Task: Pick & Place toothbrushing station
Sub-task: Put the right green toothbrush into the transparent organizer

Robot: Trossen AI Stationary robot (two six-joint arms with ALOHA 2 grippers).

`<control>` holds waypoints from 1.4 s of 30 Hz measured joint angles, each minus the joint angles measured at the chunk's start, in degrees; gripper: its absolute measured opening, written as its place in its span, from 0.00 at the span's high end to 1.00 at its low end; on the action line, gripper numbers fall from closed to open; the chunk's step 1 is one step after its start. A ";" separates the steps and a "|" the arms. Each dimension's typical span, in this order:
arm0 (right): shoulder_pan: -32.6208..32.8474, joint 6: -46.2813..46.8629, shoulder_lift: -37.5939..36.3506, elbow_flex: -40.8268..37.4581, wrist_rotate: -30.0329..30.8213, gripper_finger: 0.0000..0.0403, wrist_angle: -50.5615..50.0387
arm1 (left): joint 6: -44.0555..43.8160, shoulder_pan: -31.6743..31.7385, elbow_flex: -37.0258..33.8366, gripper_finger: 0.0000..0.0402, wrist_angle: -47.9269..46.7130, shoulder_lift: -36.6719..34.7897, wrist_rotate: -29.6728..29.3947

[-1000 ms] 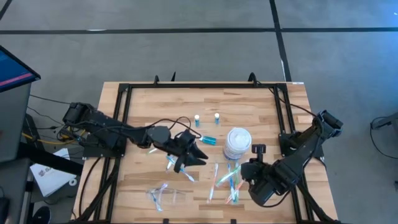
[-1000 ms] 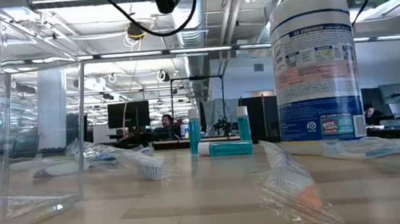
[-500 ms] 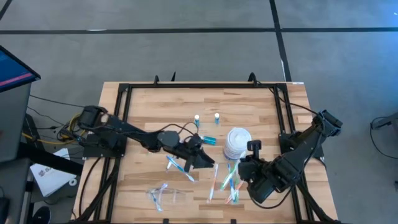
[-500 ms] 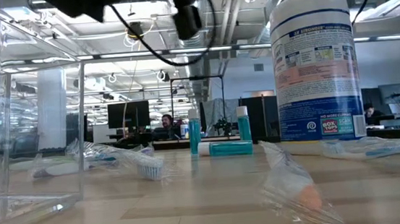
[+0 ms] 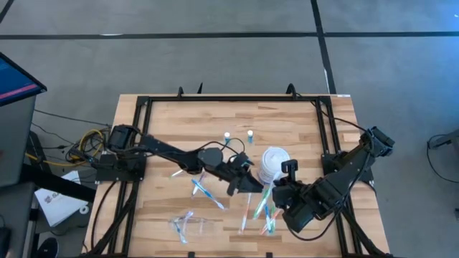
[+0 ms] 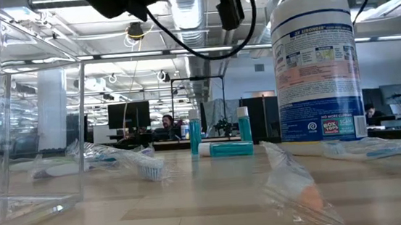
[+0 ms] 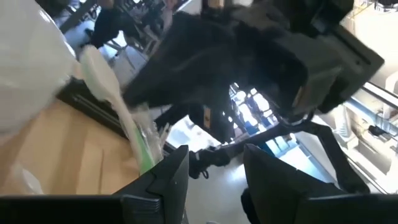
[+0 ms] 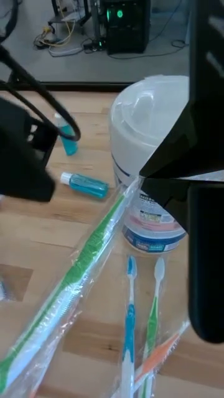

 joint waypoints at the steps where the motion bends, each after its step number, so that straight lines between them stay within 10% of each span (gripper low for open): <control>1: 0.00 0.01 0.00 0.00 0.44 1.00 0.01 | 0.01 0.07 0.01 0.63 -0.08 0.00 -0.01; 42: -2.96 -13.94 -0.02 1.40 4.28 1.00 11.35 | 0.99 -0.06 0.01 0.63 -3.87 0.02 -2.99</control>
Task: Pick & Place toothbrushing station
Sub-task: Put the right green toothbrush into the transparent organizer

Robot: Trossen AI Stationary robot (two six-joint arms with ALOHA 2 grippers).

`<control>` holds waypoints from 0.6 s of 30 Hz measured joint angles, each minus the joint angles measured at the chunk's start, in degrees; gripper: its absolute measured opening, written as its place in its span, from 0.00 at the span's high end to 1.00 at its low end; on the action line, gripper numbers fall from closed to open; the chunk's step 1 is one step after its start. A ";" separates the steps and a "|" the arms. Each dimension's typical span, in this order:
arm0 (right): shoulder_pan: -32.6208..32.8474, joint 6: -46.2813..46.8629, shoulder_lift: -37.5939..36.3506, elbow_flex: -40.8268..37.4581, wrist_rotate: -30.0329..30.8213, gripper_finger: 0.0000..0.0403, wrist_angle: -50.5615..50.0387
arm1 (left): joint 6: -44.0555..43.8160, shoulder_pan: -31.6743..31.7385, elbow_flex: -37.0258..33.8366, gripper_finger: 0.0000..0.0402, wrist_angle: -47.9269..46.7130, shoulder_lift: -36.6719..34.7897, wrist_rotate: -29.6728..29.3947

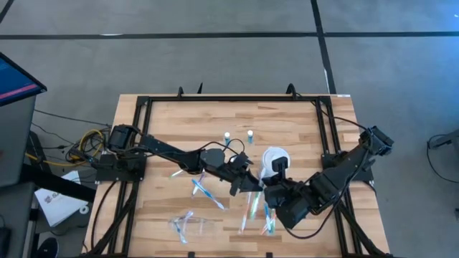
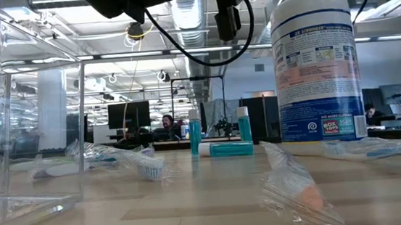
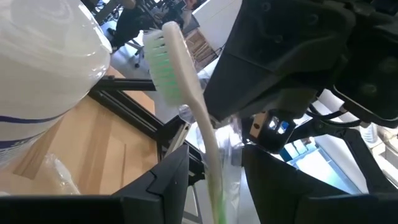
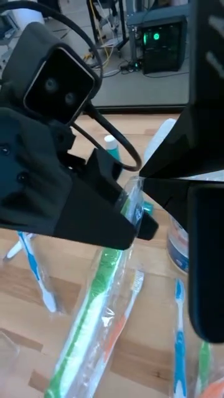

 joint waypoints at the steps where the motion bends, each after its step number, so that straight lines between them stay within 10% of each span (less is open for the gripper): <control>1: -0.27 -0.39 0.00 0.00 -0.07 1.00 0.19 | 0.05 0.00 0.00 0.63 0.00 0.00 -0.01; 18: -0.80 -0.39 0.00 0.04 -3.32 1.00 1.03 | 2.44 0.42 -0.03 0.84 0.19 0.00 0.48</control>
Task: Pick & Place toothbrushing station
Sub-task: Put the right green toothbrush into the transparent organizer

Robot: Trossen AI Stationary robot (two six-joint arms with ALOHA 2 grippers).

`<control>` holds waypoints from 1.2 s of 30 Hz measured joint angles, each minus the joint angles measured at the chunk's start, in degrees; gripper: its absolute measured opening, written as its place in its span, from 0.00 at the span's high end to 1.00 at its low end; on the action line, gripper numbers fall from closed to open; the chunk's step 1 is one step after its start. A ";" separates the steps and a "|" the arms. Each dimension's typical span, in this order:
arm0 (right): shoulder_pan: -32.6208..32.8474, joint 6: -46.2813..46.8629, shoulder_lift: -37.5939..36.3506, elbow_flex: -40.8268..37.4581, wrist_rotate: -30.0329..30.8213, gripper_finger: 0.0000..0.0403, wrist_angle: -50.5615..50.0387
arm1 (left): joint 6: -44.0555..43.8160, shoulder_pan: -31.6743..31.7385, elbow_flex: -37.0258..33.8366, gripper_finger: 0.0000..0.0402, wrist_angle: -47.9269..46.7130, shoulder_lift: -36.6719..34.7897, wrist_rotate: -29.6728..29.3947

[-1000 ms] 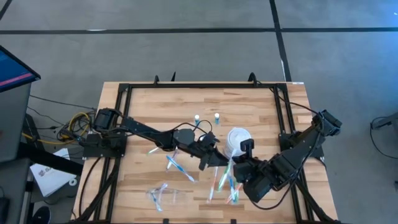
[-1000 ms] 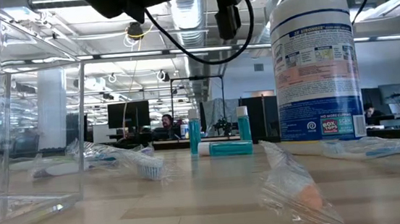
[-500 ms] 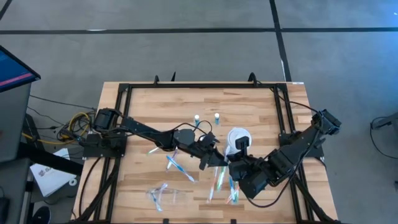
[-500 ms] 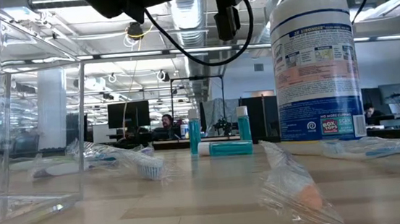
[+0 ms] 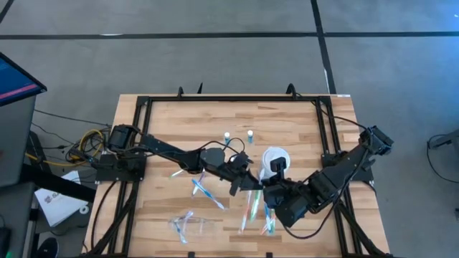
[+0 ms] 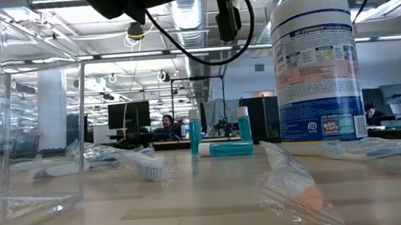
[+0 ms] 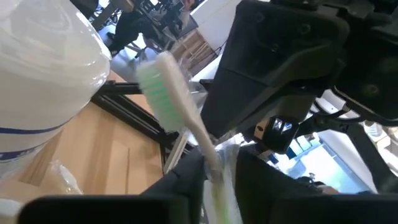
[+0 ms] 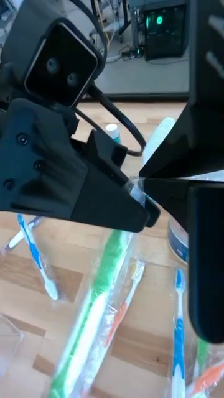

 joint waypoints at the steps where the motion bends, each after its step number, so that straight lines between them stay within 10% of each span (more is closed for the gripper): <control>1: 0.00 -0.23 0.00 0.02 -0.38 1.00 -0.01 | 0.44 0.00 -0.03 0.87 -0.07 0.00 0.19; 25: 1.62 -0.99 0.04 1.48 -0.17 0.59 1.13 | 3.23 0.28 -0.03 0.97 -2.93 -0.04 1.05; 36: 6.56 1.80 0.00 5.31 3.07 0.61 1.23 | 7.15 -0.14 -0.43 0.97 -3.52 -0.76 3.94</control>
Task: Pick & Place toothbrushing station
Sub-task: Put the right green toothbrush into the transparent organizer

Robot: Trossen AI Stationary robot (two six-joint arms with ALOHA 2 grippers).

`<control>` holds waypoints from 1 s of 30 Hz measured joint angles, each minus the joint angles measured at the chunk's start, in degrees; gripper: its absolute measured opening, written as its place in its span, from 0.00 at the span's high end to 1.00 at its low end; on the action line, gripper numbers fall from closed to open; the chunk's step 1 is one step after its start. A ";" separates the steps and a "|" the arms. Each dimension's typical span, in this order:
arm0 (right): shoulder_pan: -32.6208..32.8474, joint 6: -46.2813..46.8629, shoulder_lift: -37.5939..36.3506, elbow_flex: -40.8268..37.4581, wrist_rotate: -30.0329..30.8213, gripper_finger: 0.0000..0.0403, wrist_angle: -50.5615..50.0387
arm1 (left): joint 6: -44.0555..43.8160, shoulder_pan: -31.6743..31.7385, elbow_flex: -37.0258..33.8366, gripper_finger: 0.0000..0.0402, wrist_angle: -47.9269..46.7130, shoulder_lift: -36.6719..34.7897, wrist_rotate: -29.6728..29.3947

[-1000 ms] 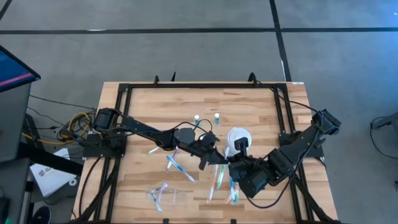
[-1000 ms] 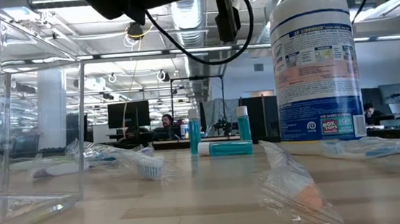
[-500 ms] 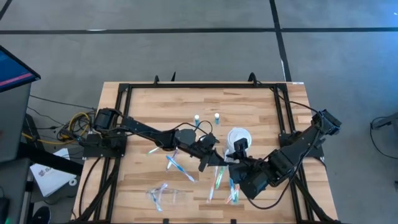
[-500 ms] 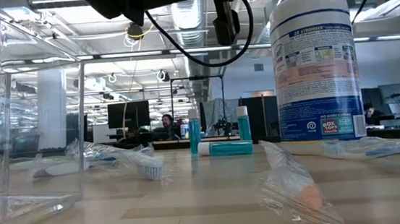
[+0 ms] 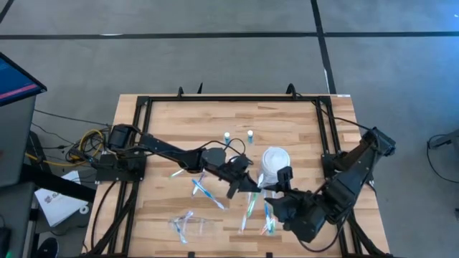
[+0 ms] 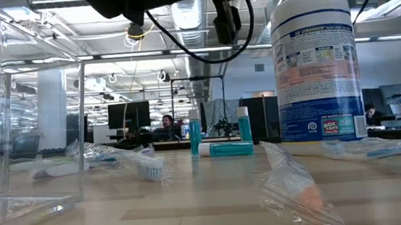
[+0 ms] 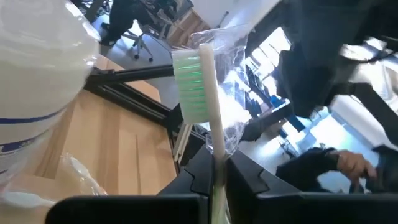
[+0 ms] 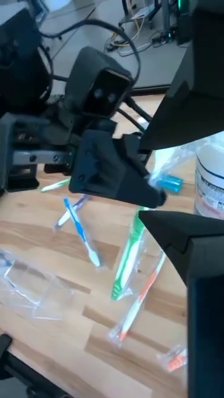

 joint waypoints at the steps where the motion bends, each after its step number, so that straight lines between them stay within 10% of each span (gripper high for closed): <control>1: 0.20 0.46 0.00 0.02 0.10 0.61 -0.14 | 0.63 -0.19 -0.36 0.97 0.14 -0.27 0.05; 30: -2.83 4.25 0.00 0.09 -0.20 0.72 0.46 | 22.21 -23.23 -29.89 0.97 -1.79 -34.37 -35.42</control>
